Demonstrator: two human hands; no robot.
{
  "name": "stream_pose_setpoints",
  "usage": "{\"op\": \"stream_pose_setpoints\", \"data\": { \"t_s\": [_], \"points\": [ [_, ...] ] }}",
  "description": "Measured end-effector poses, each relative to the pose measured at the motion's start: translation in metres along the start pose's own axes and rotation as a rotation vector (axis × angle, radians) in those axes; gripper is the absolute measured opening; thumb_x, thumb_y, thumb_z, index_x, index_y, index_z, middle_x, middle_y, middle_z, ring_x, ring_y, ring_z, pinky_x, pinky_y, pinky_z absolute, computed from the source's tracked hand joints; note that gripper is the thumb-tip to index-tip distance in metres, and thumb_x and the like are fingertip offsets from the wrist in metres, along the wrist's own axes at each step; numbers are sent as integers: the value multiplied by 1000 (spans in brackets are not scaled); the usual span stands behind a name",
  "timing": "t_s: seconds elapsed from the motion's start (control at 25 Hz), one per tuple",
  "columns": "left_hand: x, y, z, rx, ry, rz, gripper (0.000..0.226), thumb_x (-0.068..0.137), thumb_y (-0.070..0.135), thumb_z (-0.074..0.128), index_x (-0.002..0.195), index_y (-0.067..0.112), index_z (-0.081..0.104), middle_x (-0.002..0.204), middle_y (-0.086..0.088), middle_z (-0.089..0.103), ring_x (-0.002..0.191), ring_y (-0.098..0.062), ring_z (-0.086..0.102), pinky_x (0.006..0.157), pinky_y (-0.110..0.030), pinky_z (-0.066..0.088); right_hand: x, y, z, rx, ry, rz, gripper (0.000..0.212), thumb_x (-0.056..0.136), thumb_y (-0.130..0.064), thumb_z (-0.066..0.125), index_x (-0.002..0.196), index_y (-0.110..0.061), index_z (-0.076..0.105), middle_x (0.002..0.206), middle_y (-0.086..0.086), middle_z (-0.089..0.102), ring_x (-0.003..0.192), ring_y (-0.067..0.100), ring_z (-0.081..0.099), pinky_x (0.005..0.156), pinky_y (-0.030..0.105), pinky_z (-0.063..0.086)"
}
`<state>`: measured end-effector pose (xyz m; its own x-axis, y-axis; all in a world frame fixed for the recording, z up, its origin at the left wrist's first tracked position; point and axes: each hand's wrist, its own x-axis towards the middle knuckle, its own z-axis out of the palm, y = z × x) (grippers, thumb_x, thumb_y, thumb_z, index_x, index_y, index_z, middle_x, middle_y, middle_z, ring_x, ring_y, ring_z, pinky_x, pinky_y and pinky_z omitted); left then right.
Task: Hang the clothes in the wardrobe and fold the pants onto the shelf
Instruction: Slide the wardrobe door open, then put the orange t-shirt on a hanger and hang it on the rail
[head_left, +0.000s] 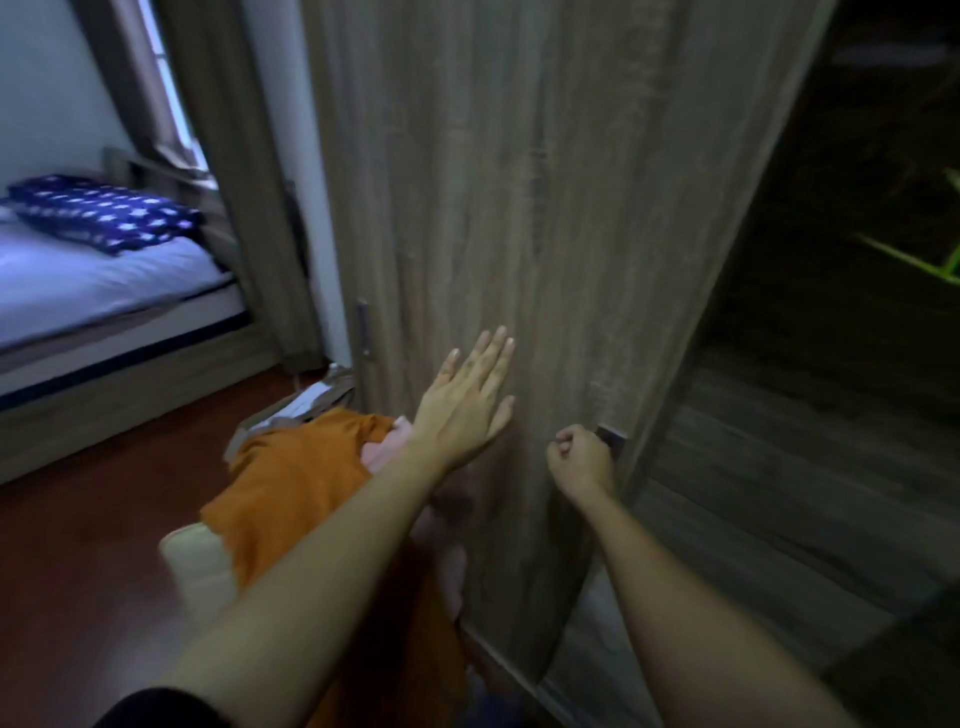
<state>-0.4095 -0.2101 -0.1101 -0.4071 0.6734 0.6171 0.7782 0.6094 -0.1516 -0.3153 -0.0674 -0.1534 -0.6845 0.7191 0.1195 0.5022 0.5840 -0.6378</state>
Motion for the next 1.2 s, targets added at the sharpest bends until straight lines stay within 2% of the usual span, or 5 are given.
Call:
{"op": "stream_pose_setpoints", "data": {
  "t_s": [0.2,0.4,0.76,0.96,1.2],
  "points": [
    [-104,-64,-29,62,-154,-306,62,89,39,35,139,4,41,146,-13,42,133,-25,42,102,-48,39,-8,-61,35,138,-43,-274,17,83,-9,60,96,2,64,95,22,67,93,35,63,83,34,44],
    [-191,-115,-25,-60,-412,-711,78,90,61,11,150,11,5,159,-9,5,146,-24,5,115,-48,11,-18,-132,74,153,-131,-469,22,87,-11,57,102,3,64,105,23,63,100,34,59,85,31,41],
    [-213,-113,-2,-122,-400,-754,95,76,69,-21,150,13,-1,159,-5,0,147,-20,-1,113,-38,-4,-8,-185,141,-184,-612,-348,59,91,-52,46,125,-5,53,126,17,58,115,30,54,95,36,43],
    [-213,-117,0,-157,-412,-764,97,76,71,-12,150,11,7,159,-4,-6,146,-18,-4,114,-38,-6,-18,-227,145,494,-487,-142,28,98,-13,40,120,-7,55,119,12,59,109,24,55,84,26,40],
    [-170,-127,-41,-645,48,-1025,84,81,73,32,143,17,23,155,-5,17,142,-22,20,117,-44,16,-2,-239,90,738,-515,-339,19,98,-19,44,110,-18,58,91,-2,61,82,10,58,68,16,48]
  ]
}}
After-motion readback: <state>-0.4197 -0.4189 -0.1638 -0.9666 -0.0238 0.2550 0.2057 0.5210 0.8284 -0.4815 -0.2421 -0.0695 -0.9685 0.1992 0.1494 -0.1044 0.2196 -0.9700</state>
